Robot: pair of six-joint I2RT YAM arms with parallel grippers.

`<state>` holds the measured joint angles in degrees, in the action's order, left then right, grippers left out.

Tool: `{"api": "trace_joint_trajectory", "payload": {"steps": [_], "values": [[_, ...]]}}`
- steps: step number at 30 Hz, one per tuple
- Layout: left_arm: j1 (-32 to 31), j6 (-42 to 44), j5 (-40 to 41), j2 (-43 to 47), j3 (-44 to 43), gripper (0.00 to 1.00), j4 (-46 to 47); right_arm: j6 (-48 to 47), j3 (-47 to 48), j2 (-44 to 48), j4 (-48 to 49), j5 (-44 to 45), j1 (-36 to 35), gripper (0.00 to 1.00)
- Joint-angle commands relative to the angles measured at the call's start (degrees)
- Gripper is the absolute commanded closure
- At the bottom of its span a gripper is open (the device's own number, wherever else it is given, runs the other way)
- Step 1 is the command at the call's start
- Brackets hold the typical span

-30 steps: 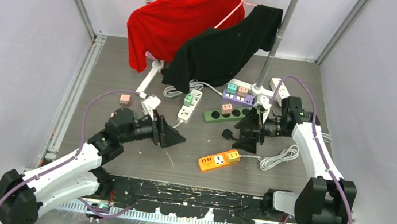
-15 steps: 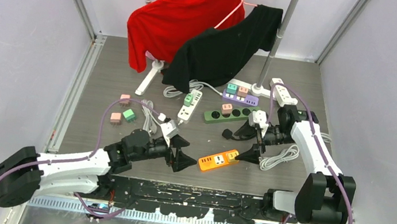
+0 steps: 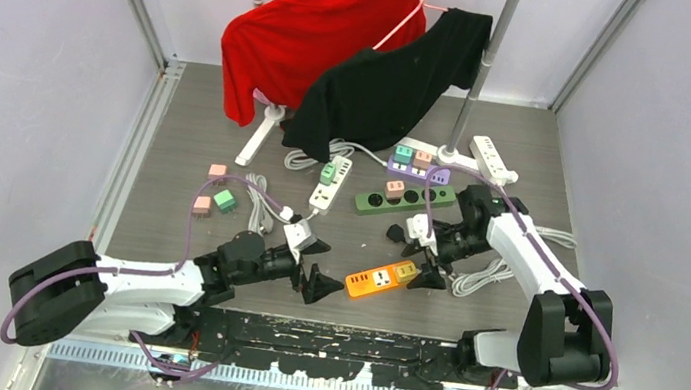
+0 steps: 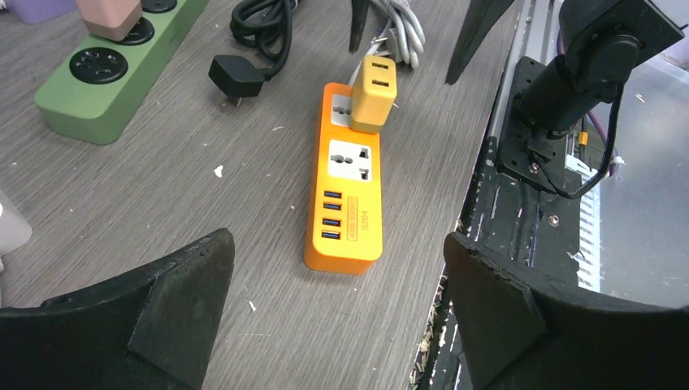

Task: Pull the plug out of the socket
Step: Place the plug at the center of the board, then remove the plug from the socket.

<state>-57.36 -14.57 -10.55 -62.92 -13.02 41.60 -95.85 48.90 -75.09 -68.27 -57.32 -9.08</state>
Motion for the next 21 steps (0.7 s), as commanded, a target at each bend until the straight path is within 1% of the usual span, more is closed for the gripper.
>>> {"api": "trace_joint_trajectory", "payload": {"steps": [1,6,12,17,21], "values": [[-0.2,0.92,-0.48,0.76,1.1,0.01,7.94,8.17,-0.47,-1.18,9.1,6.43,-4.01,0.29],[-0.23,1.19,-0.37,2.42,1.86,0.01,8.21,9.54,-1.25,-2.63,11.44,10.38,-6.91,0.33],[-0.28,2.51,-2.13,0.54,0.87,0.01,8.89,9.27,-2.03,-2.69,12.5,12.53,-7.95,0.41],[-0.2,6.82,-5.78,-2.82,-1.74,0.01,9.72,7.91,-2.08,-2.52,11.75,11.89,-8.65,0.51],[-0.66,12.94,-7.25,-7.72,-4.47,0.01,9.65,6.83,-2.07,-2.6,11.2,11.51,-8.75,0.67]]}}
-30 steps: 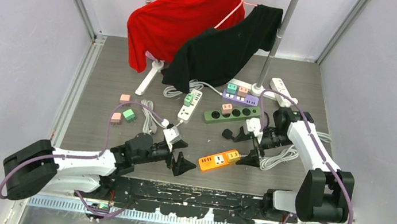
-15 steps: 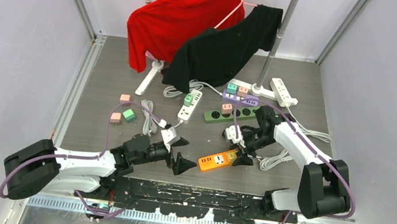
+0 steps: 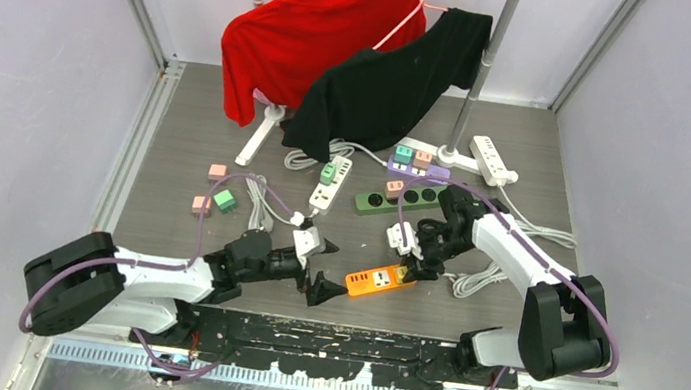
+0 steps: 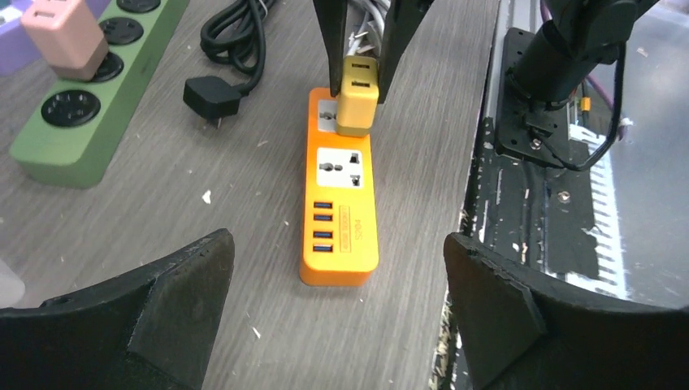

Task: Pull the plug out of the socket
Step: Remove the plug from the socket.

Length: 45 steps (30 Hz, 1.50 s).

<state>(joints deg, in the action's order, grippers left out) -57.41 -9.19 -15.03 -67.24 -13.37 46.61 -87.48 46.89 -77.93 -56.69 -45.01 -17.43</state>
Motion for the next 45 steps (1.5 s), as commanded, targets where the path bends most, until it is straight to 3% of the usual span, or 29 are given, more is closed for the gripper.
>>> {"api": "trace_joint_trajectory", "payload": {"steps": [1,5,8,17,23,30,34,39,45], "values": [[-0.79,8.73,-2.62,-4.82,-5.19,0.01,4.7,-2.06,-0.04,0.31,-0.69,-1.04,-0.41,0.72],[-2.38,11.63,-2.49,-13.02,-8.97,0.01,4.76,-3.24,0.06,0.49,-1.65,-2.01,-0.41,0.83],[-3.87,14.51,-1.62,-17.98,-11.73,0.01,4.73,-3.86,-0.01,0.42,-1.97,-2.35,-0.45,0.85],[-4.13,18.5,-0.84,-29.82,-18.02,0.03,4.52,-4.89,-0.04,0.15,-2.63,-2.69,-0.67,0.87],[-4.12,17.69,-0.84,-34.09,-19.88,0.14,4.48,-5.07,0.07,0.15,-2.86,-2.83,-0.62,0.88],[-4.12,16.29,-2.02,-36.35,-20.3,0.34,4.69,-5.2,0.06,0.02,-3.09,-4.34,-0.82,0.89],[-4.1,15.61,-2.17,-36.94,-20.3,0.67,4.6,-3.38,0.13,-0.21,-1.67,-6.47,-2.39,0.92],[-4.16,14.79,-1.56,-37.04,-19.69,0.97,4.62,-0.49,0.06,0.06,0.69,-6.79,-3.56,0.96],[-3.95,14.33,1.27,-36.43,-16.62,1.0,6.55,0.18,2.89,1.1,-1.6,-4.78,0.64,0.99]]}}
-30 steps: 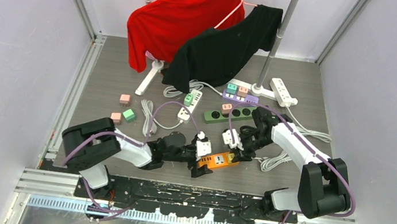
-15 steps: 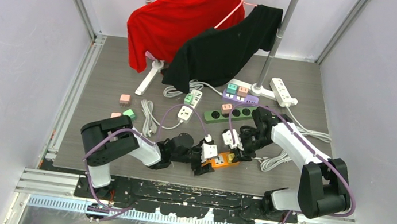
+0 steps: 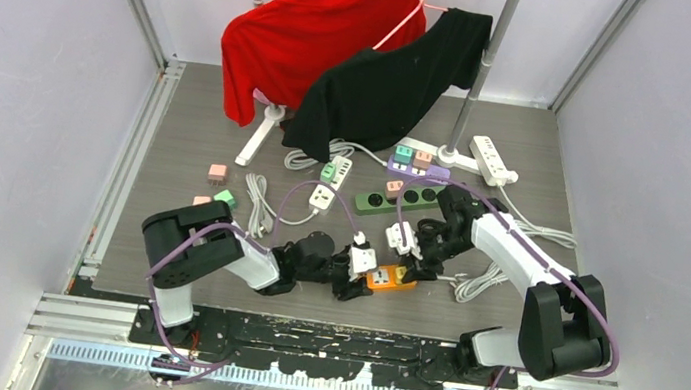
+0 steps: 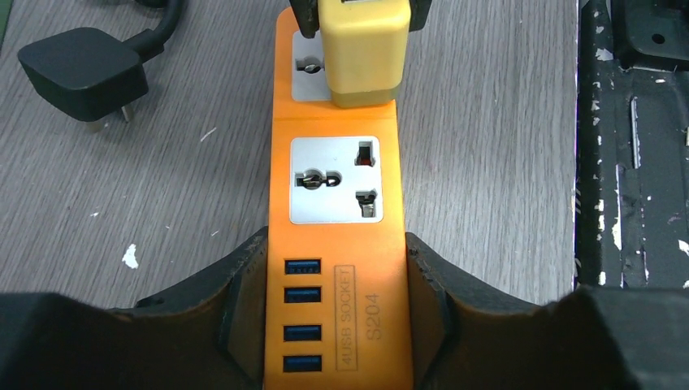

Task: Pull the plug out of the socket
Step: Remove the plug from the socket.

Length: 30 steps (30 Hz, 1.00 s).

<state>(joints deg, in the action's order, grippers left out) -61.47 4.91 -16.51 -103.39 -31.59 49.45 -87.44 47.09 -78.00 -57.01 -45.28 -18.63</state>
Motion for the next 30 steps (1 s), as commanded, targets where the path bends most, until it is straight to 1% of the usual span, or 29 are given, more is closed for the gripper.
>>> {"api": "trace_joint_trajectory", "payload": {"steps": [1,4,7,9,10,14,16,19,22,23,28,30], "values": [[0.06,0.2,3.16,-0.15,2.13,1.0,3.89,-1.05,2.88,1.49,-2.32,-4.35,3.36,0.99],[0.12,0.21,4.65,-0.34,3.37,1.0,4.96,-4.44,2.79,2.49,-4.94,-4.29,5.93,0.99],[0.12,0.23,5.51,-0.73,3.86,1.0,6.65,-8.31,1.58,2.13,-7.01,-5.34,5.88,0.99],[0.08,0.19,5.61,-0.61,3.62,1.0,6.17,-8.81,1.17,1.45,-7.26,-6.49,4.65,0.99],[0.12,0.11,5.56,-0.43,3.38,1.0,5.65,-7.92,1.23,1.27,-6.39,-6.91,3.42,0.99],[0.12,0.02,5.27,-0.26,1.93,1.0,2.98,2.51,0.8,1.6,1.35,-7.55,-1.9,0.99],[0.12,-0.07,5.41,-0.47,1.69,1.0,2.36,7.0,0.28,1.65,5.26,-7.96,-2.69,0.99],[0.12,-0.19,5.84,-0.56,1.79,1.0,2.27,11.36,-0.16,2.14,9.23,-7.56,-2.85,0.99],[0.11,-0.12,6.22,-0.45,2.2,1.0,1.75,12.75,0.37,2.6,10.03,-5.01,-2.22,0.99],[0.1,-0.16,6.37,-0.34,2.42,1.0,1.51,12.1,0.61,2.67,9.28,-4.58,-1.54,0.99],[0.21,0.11,7.8,0.35,4.1,1.0,1.64,0.68,2.07,2.58,-1.6,-6.34,3.33,0.99],[0.2,0.1,8.32,0.34,4.45,1.0,1.76,-3.3,1.84,2.2,-3.99,-7.45,3.71,0.99]]}}
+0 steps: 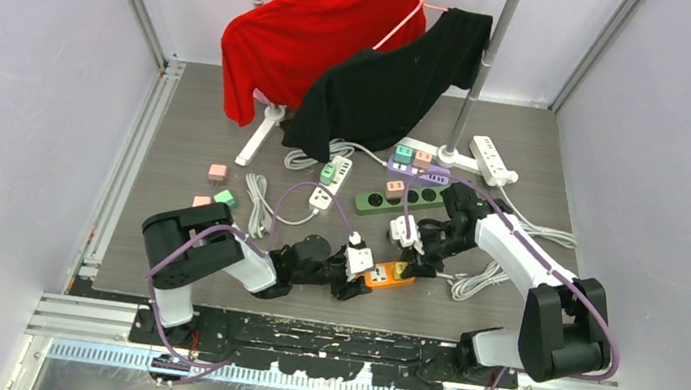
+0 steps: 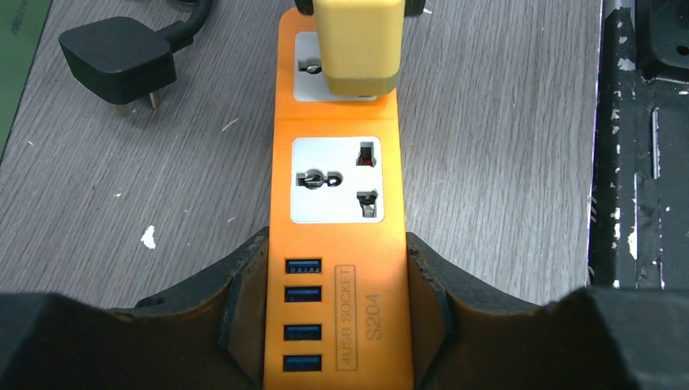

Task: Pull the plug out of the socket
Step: Remove the plug from the socket.

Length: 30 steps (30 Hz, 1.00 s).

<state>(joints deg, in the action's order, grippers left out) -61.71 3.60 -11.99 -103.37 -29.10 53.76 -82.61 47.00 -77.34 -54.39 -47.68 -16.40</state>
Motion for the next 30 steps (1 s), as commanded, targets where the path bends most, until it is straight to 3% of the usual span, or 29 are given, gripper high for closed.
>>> {"api": "trace_joint_trajectory", "payload": {"steps": [1,8,15,21,26,30], "values": [[0.52,1.35,3.86,0.28,1.98,1.0,-2.64,-10.46,1.78,1.22,-8.28,-5.92,1.48,0.99],[0.54,0.3,3.99,0.11,1.43,1.0,-3.03,-14.67,1.04,0.35,-10.14,-5.6,-0.13,0.99],[0.53,0.1,4.1,0.61,0.32,1.0,-5.56,-5.85,4.13,1.08,-8.47,-12.09,0.02,0.99],[0.52,-1.41,4.26,1.58,0.14,0.97,-6.15,-4.95,5.76,2.93,-11.93,-17.56,4.02,0.99],[0.54,-4.43,4.17,4.66,0.11,0.55,-7.06,1.12,7.19,2.08,-11.05,-19.48,4.74,0.99],[0.54,-7.71,4.13,8.6,1.11,0.31,-7.31,16.76,7.58,2.1,-3.38,-20.76,5.53,0.99]]}}
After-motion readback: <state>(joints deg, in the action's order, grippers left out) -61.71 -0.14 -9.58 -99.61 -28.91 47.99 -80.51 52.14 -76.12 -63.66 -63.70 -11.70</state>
